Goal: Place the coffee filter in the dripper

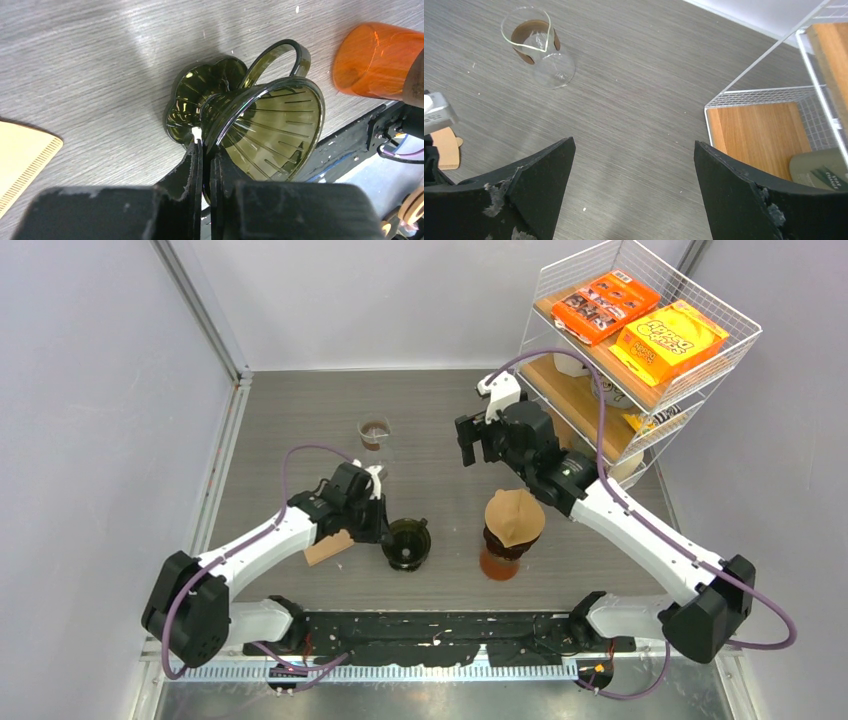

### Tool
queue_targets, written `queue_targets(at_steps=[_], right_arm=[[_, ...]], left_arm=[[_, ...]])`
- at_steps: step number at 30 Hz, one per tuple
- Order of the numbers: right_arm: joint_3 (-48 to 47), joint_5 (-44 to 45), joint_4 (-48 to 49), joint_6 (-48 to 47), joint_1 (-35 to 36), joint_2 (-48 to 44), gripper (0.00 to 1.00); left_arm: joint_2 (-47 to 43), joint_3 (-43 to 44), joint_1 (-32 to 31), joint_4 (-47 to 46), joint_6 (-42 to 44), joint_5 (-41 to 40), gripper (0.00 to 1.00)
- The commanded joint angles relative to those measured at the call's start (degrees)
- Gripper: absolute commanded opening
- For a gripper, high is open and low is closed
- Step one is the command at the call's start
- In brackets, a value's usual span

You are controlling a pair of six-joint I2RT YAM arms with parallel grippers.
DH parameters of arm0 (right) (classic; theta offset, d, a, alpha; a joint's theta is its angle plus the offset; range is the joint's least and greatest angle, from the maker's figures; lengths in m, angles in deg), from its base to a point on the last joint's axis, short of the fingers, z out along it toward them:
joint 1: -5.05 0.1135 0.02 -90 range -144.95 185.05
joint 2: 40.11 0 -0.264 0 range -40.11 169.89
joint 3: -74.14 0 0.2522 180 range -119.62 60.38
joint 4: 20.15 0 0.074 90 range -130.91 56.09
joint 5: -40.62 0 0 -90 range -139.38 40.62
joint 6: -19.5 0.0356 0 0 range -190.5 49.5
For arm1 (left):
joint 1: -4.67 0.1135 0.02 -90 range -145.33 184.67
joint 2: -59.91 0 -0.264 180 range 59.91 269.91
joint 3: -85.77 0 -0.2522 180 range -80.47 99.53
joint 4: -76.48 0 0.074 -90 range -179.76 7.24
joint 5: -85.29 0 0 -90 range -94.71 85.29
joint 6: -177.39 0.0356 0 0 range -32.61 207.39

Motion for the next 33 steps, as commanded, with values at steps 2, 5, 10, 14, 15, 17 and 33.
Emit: queue_targets(at_steps=[2, 5, 10, 14, 15, 17, 33], right_arm=[[-0.9, 0.9, 2.7, 3.0, -0.2, 2.7, 0.95], [-0.7, 1.4, 2.7, 3.7, -0.3, 3.9, 0.95], [-0.6, 0.0, 1.2, 8.7, -2.0, 6.0, 0.96], [-2.9, -7.4, -2.9, 14.4, -5.9, 8.5, 0.96], [-3.3, -8.7, -3.4, 14.9, -7.1, 8.9, 0.96], [-3.5, -11.0, -4.4, 15.8, -8.2, 9.8, 0.95], [-6.3, -12.0, -10.0, 8.7, -9.1, 15.0, 0.95]], left_arm=[[-1.2, 4.9, -0.1, 2.2, 1.1, -3.0, 0.00], [-2.5, 6.2, -0.2, 4.3, 1.4, -6.2, 0.00], [-6.5, 8.2, -0.2, 5.6, 1.8, -10.8, 0.00], [-9.6, 10.1, 0.4, 6.0, 2.2, -13.3, 0.00], [-10.1, 11.1, 0.8, 6.7, 2.4, -13.7, 0.00], [-11.0, 13.5, 1.1, 7.5, 3.3, -14.3, 0.00], [0.0, 38.9, 9.4, 10.6, 2.4, -18.6, 0.00]])
